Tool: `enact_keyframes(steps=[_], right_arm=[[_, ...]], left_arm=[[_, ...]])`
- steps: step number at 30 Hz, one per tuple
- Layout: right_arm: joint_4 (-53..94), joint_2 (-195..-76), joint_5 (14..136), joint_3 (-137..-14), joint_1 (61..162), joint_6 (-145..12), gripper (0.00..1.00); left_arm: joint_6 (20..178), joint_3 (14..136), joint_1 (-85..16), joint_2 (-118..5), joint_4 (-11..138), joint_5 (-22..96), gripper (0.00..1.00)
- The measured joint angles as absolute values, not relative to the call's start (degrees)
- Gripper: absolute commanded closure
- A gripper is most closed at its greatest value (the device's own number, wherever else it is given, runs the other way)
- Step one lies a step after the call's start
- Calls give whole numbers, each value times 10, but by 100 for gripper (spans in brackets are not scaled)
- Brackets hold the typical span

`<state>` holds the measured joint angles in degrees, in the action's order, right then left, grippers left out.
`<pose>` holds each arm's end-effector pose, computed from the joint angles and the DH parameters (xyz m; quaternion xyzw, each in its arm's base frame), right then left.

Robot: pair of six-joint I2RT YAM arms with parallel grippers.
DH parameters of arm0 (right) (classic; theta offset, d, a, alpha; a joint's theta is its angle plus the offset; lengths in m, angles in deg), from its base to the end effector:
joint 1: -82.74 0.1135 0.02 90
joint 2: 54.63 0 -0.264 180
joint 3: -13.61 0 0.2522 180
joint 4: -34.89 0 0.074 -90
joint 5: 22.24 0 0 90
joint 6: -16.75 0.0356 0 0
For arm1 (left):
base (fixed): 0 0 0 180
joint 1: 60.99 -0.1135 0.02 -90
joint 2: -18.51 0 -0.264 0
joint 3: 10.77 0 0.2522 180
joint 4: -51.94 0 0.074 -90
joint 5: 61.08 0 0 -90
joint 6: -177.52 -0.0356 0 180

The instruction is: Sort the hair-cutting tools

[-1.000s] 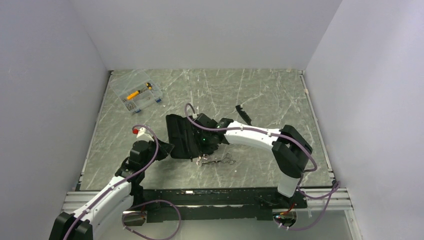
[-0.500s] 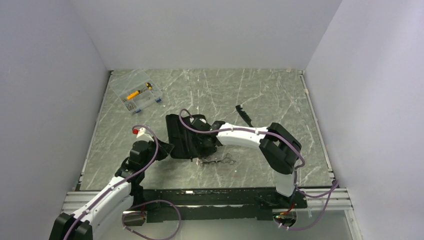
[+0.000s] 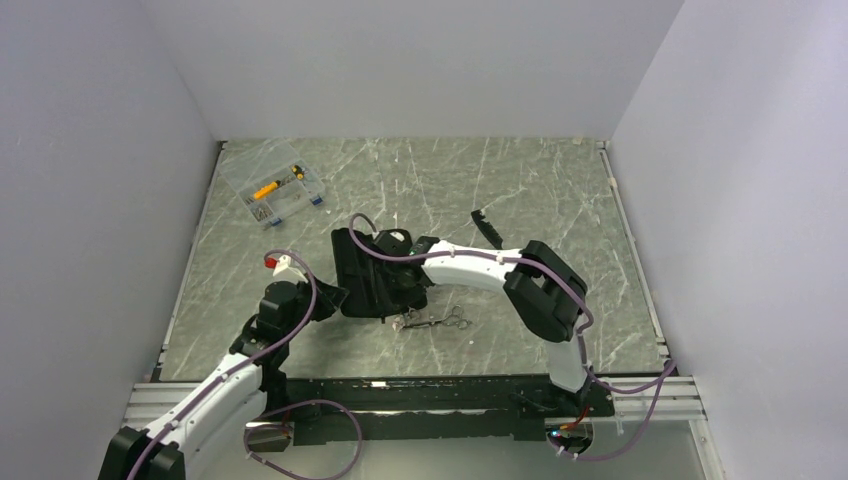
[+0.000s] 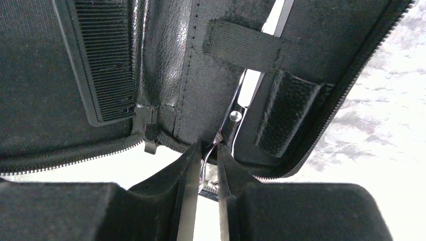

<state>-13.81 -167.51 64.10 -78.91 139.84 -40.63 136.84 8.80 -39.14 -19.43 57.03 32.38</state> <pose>0.2182 0.3331 0.1667 -0.2027 0.9617 0.1059 0.1509 0.1399 -0.0584 0.1527 -0.1823 0.8157 -0.3396 0.4312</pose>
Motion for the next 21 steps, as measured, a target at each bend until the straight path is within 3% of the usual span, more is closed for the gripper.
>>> enact_keyframes(steps=[13, 21], right_arm=[[-129, -1668, 642, -791, 1374, -412, 64], [-113, -1623, 638, -777, 1355, -425, 63]], left_arm=[[1368, 88, -390, -188, 572, 325, 100], [1368, 88, -390, -188, 572, 325, 100]])
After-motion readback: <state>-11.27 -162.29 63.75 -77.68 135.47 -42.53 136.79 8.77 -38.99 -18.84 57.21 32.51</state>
